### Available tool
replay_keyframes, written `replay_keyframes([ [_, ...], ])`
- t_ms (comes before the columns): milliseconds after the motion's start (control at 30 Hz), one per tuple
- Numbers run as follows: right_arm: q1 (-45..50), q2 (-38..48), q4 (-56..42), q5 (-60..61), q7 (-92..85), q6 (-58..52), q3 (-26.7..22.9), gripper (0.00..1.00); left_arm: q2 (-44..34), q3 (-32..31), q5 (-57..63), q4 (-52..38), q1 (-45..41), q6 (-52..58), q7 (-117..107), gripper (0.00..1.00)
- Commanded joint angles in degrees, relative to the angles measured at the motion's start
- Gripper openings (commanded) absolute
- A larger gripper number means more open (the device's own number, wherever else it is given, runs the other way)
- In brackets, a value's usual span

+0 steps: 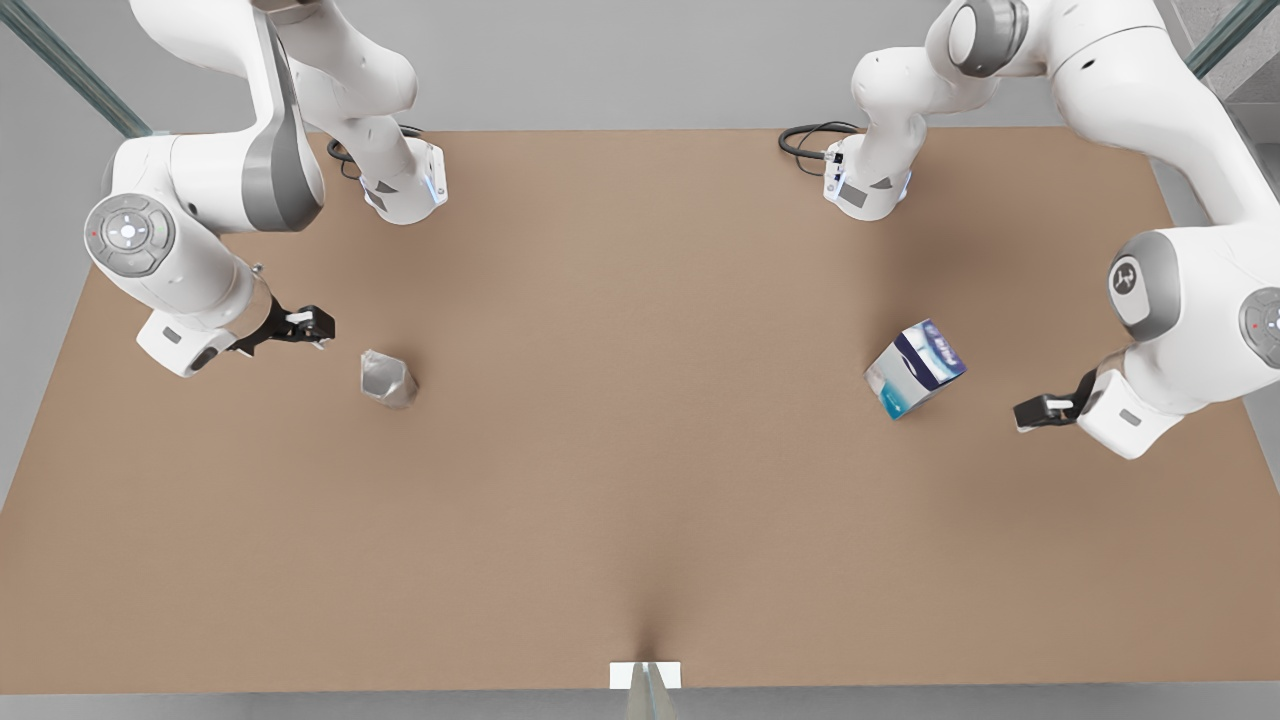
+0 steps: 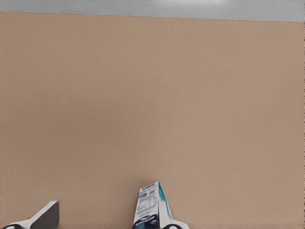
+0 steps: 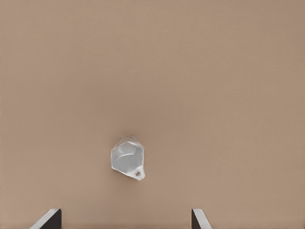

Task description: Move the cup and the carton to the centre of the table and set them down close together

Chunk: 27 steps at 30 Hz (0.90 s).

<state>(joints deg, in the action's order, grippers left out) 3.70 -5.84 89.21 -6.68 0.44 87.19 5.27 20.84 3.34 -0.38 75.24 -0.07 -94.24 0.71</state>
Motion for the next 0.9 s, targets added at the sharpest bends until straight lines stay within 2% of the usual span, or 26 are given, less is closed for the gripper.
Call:
replay_keyframes([
  [0,-0.1,-0.1,0.0,0.0,0.0,-0.1,0.0,1.00,0.0,0.0,0.0,0.0,0.1,0.0,-0.1,1.00],
  [100,0.3,-4.2,-0.1,0.1,2.6,-0.2,0.0,1.00,0.1,-0.1,0.0,-0.6,0.1,0.5,0.3,1.00],
  [200,-6.9,-11.6,1.7,0.8,2.7,0.9,0.0,1.00,-0.4,-0.1,0.2,-0.9,0.2,2.8,0.3,1.00],
  [233,-7.3,-11.6,3.8,1.0,2.9,1.1,0.0,1.00,-0.4,0.3,-0.1,-1.2,0.5,2.9,-0.1,1.00],
  [333,-7.0,-10.9,12.2,1.5,3.8,9.1,0.1,1.00,-2.9,-0.1,0.3,0.3,-1.6,11.3,-19.2,1.00],
  [400,-6.3,-9.9,17.9,1.5,2.7,17.5,0.2,1.00,-3.9,-0.3,0.7,3.4,-4.5,10.6,-21.3,1.00],
  [467,-6.4,-6.8,24.8,1.5,2.6,24.5,2.3,1.00,-2.8,-0.1,3.5,6.1,-7.6,8.5,-21.0,1.00],
  [500,-7.1,-5.7,27.6,1.5,1.8,27.1,3.1,1.00,-3.9,0.2,3.5,13.4,-7.8,3.9,-21.1,1.00],
  [633,-8.1,-4.7,31.5,1.5,-0.2,30.4,3.1,1.00,-6.9,-0.6,2.9,17.0,-8.0,4.8,-40.5,1.00],
  [800,-8.3,-3.8,34.1,1.5,-1.3,32.2,3.1,1.00,-7.1,-0.2,3.4,17.8,-2.0,1.7,-12.8,0.99],
  [867,-8.8,-4.8,34.1,1.5,-1.4,33.2,3.1,1.00,-7.2,-0.3,-0.9,18.9,-1.2,0.9,-12.5,0.99],
])
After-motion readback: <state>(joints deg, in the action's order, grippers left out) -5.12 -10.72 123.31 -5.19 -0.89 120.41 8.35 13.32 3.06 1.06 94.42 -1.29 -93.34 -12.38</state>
